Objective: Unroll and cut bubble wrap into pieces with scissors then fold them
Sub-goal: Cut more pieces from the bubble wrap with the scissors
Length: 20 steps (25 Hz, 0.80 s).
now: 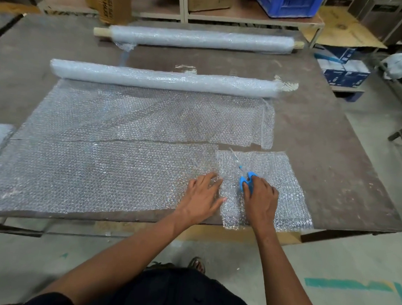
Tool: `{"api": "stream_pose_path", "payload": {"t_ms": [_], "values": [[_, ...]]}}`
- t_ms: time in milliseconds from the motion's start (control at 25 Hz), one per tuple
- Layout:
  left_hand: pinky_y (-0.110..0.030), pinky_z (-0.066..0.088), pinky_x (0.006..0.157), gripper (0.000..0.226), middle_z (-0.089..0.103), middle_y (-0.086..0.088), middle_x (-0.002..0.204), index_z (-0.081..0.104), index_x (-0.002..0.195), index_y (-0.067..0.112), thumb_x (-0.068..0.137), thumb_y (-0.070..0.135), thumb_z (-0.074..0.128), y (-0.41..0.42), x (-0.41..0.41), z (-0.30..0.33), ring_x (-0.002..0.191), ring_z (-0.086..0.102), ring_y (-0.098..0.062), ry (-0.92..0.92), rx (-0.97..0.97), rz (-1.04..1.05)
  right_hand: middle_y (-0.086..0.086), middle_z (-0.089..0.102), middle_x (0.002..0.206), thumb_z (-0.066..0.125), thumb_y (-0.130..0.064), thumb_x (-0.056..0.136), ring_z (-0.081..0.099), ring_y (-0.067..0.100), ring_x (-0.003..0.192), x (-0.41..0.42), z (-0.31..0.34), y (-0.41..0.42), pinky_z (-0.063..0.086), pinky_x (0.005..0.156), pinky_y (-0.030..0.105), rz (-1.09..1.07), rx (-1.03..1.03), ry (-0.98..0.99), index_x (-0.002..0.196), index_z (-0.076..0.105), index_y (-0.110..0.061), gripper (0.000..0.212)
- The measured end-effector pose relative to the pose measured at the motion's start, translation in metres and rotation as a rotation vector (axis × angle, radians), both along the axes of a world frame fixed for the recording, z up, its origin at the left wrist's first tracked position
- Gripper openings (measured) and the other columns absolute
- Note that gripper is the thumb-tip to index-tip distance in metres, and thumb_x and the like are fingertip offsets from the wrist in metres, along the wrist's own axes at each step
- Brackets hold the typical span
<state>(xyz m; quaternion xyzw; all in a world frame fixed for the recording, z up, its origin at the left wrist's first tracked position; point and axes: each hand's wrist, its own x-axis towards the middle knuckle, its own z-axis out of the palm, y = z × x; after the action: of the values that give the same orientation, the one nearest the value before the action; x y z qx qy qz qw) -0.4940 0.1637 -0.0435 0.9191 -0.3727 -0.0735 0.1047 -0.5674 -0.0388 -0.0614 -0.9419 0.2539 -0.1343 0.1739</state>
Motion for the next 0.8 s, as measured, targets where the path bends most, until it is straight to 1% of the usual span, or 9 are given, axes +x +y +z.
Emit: {"api": "stream_pose_path", "payload": {"t_ms": [80,200,280,400,480,520,600,680,800], "values": [[-0.045,0.037,0.11,0.062,0.039,-0.007,0.149,0.042,0.154,0.022,0.107,0.062,0.037,-0.015,-0.005,0.003,0.133,0.042,-0.025,-0.036,0.021,0.029,0.005,0.073,0.123,0.052,-0.043,0.108,0.066,0.027,0.121,-0.009,-0.003,-0.004,0.046,0.105,0.051,-0.016,-0.032,0.017,0.131,0.062,-0.019,0.035],[-0.042,0.043,0.102,0.063,0.052,-0.007,0.126,0.058,0.136,0.013,0.106,0.064,0.035,-0.035,-0.015,0.0,0.115,0.049,-0.024,-0.096,0.012,0.127,0.006,0.074,0.121,0.049,-0.046,0.108,0.066,0.029,0.12,-0.019,-0.008,-0.003,0.046,0.101,0.051,-0.074,-0.053,0.018,0.13,0.062,-0.018,0.037],[-0.043,0.044,0.101,0.067,0.058,-0.01,0.119,0.064,0.127,0.009,0.104,0.067,0.038,-0.049,-0.022,0.002,0.11,0.052,-0.026,-0.099,0.042,0.21,0.006,0.075,0.119,0.049,-0.047,0.109,0.066,0.029,0.121,-0.021,-0.008,-0.003,0.045,0.101,0.052,-0.126,-0.056,0.026,0.131,0.061,-0.019,0.037],[-0.043,0.044,0.101,0.065,0.061,-0.012,0.121,0.063,0.127,0.009,0.098,0.067,0.057,-0.068,-0.028,0.013,0.114,0.056,-0.028,-0.01,0.067,0.327,0.006,0.076,0.119,0.047,-0.048,0.109,0.067,0.029,0.121,-0.019,-0.008,0.0,0.044,0.103,0.056,-0.187,-0.031,0.026,0.131,0.061,-0.019,0.039],[-0.039,0.048,0.097,0.061,0.063,-0.008,0.118,0.06,0.128,0.011,0.091,0.058,0.075,-0.079,-0.025,0.016,0.111,0.059,-0.026,0.136,-0.053,0.433,0.005,0.075,0.117,0.045,-0.048,0.109,0.068,0.029,0.116,-0.018,-0.006,0.003,0.043,0.104,0.056,-0.206,0.008,-0.002,0.13,0.061,-0.018,0.039],[-0.036,0.051,0.087,0.058,0.064,-0.005,0.11,0.059,0.124,0.012,0.088,0.052,0.082,-0.083,-0.021,0.015,0.102,0.062,-0.023,0.261,-0.133,0.503,0.004,0.074,0.114,0.046,-0.047,0.11,0.069,0.028,0.111,-0.017,-0.005,0.001,0.043,0.105,0.056,-0.215,0.03,-0.012,0.129,0.061,-0.019,0.038],[-0.031,0.045,0.062,0.052,0.063,0.001,0.088,0.059,0.108,0.012,0.081,0.044,0.09,-0.088,-0.011,0.015,0.077,0.061,-0.017,0.536,-0.308,0.675,0.0,0.073,0.107,0.045,-0.045,0.109,0.069,0.024,0.101,-0.015,-0.004,-0.001,0.042,0.105,0.052,-0.229,0.053,-0.016,0.127,0.061,-0.02,0.034],[-0.028,0.041,0.054,0.043,0.06,0.001,0.073,0.06,0.09,0.012,0.081,0.038,0.092,-0.089,-0.002,0.021,0.064,0.056,-0.015,0.762,-0.452,0.716,0.0,0.073,0.103,0.043,-0.047,0.109,0.07,0.023,0.094,-0.014,-0.003,-0.001,0.043,0.106,0.05,-0.225,0.067,-0.021,0.125,0.061,-0.019,0.037],[-0.017,0.043,0.051,0.028,0.058,0.01,0.054,0.059,0.075,0.014,0.093,0.014,0.081,-0.09,0.006,0.044,0.05,0.055,-0.005,1.02,-0.626,0.609,0.001,0.074,0.099,0.045,-0.046,0.11,0.069,0.023,0.089,-0.013,0.002,0.002,0.044,0.108,0.051,-0.231,0.115,-0.102,0.123,0.061,-0.017,0.035]]}}
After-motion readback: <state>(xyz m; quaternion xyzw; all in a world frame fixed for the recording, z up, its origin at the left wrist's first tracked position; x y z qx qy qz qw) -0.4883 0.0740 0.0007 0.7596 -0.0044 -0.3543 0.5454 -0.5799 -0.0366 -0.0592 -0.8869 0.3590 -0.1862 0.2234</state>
